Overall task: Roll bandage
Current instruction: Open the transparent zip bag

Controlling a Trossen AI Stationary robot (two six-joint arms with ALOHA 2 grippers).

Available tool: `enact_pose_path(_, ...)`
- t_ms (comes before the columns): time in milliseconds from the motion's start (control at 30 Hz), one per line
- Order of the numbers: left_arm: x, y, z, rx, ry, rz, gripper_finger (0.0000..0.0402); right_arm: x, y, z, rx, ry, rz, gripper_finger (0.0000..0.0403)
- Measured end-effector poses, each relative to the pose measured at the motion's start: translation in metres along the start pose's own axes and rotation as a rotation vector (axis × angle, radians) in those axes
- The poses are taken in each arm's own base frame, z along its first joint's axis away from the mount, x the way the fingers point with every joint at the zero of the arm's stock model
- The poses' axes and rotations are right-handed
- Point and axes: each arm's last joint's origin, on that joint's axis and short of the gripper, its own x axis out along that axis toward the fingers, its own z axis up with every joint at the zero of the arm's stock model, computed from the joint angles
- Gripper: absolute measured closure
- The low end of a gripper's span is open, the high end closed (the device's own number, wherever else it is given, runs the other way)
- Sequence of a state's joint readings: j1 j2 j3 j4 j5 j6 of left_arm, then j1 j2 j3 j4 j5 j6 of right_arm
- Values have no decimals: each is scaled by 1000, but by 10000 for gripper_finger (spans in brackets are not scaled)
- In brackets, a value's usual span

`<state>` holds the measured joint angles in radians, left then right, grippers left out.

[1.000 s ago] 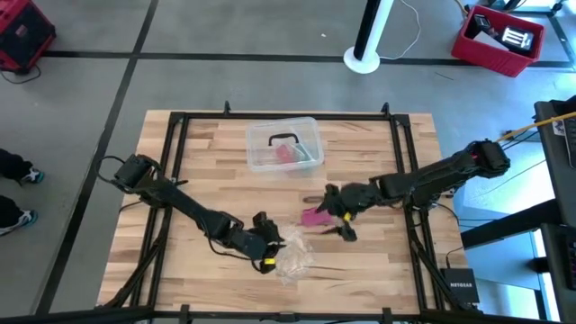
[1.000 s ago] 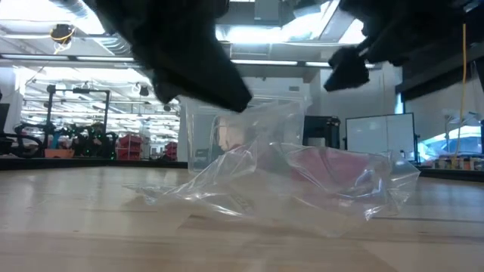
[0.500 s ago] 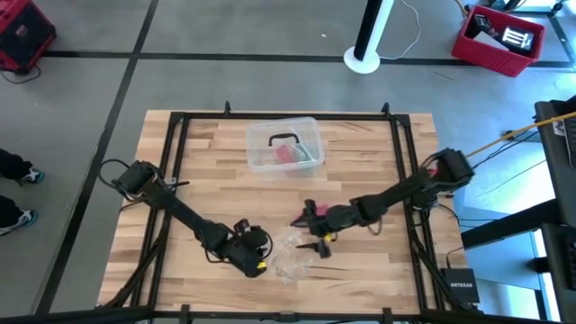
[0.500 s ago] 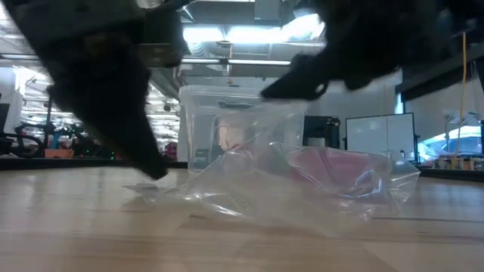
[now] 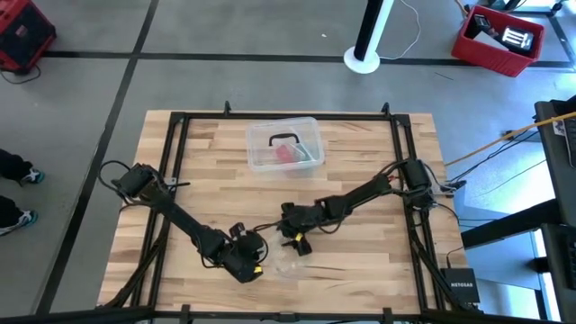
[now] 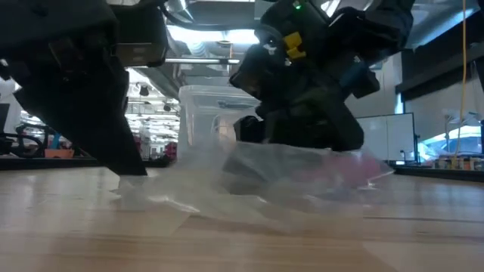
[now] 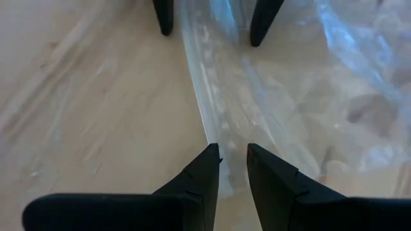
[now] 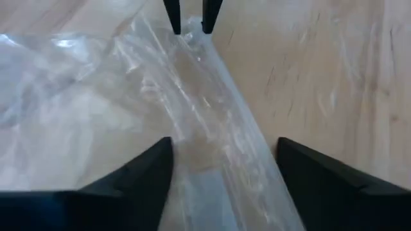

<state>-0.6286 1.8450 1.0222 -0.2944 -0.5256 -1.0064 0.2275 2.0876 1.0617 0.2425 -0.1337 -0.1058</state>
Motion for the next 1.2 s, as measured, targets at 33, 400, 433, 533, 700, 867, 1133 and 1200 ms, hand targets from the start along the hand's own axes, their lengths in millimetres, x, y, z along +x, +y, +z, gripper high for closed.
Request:
enact_pose_path(33,0,1,0,2,-3,9,328,1,0,-2,2,15,0,154)
enact_pose_path(400,-13,10,12,32,2,36,328,0,-8,-6,-36,47,-107,390)
enact_pose_path(433,-19,12,16,24,0,33,328,-1,-8,-5,-48,45,-115,393)
enact_pose_path(533,-39,16,23,-11,-34,38,328,-8,-9,0,-80,48,-159,377)
enact_pose_path(700,-64,20,25,-43,-156,82,328,-32,-9,9,-147,106,-244,378)
enact_pose_path(867,-77,29,21,-154,-255,175,328,-53,-10,26,-168,62,-333,395)
enact_pose_path(1133,-76,39,-6,-319,-325,186,300,-56,-12,28,-170,75,-419,386)
enact_pose_path(1200,-72,45,-16,-388,-341,171,281,-56,-13,28,-170,73,-437,394)
